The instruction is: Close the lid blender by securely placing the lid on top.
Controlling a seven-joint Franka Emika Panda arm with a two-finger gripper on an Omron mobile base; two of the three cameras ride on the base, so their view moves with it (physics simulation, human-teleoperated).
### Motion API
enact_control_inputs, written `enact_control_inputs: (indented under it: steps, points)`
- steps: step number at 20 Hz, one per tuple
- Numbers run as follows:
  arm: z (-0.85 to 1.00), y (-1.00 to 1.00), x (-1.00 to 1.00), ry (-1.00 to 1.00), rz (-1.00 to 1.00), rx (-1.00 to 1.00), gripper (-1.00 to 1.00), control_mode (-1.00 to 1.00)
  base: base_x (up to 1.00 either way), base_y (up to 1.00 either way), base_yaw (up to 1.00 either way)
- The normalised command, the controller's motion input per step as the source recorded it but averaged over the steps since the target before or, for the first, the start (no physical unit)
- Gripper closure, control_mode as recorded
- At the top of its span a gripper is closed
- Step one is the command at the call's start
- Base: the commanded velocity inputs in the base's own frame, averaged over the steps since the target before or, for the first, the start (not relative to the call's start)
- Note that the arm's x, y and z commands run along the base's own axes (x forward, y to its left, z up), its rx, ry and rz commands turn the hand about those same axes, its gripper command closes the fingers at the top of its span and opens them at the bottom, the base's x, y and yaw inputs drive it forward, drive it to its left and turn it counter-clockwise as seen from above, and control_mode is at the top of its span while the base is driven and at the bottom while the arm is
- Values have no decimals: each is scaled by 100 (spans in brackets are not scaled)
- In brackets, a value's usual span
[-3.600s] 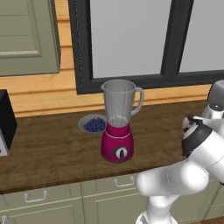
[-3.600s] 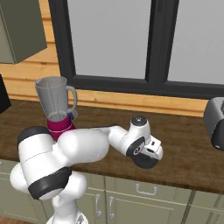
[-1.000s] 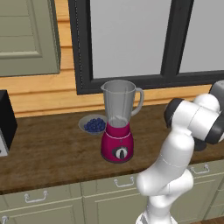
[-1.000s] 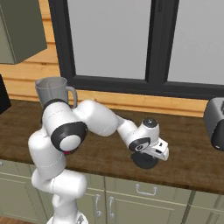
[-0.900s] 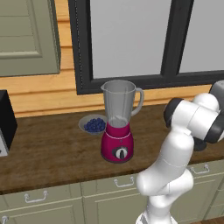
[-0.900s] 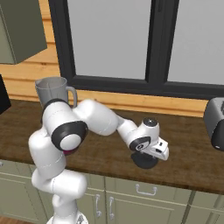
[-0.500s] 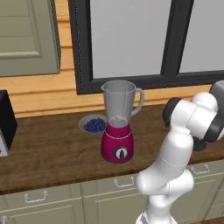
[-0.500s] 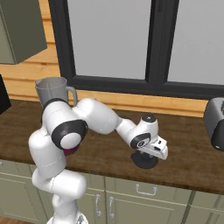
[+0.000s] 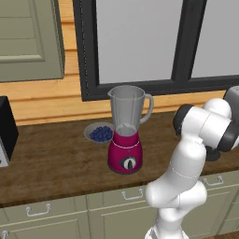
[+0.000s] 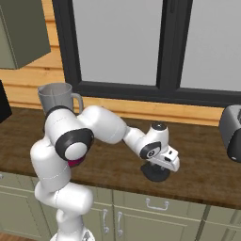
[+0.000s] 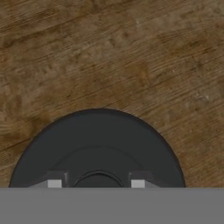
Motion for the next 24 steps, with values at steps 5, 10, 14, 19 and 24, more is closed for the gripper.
enact_control_inputs:
  steps: [5, 10, 14, 19, 24]
  points:
    - [0, 0, 0, 0, 0, 0, 100, -100, 0, 0, 0]
    - [14, 0, -1, 0, 3, 7, 100, -100, 0, 0, 0]
    - [50, 0, -25, -3, 3, 10, 100, -100, 0, 0, 0]
    - [69, 0, -25, -11, 0, 7, 100, -100, 0, 0, 0]
    - [88, 14, -34, -23, 2, 1, 100, -100, 0, 0, 0]
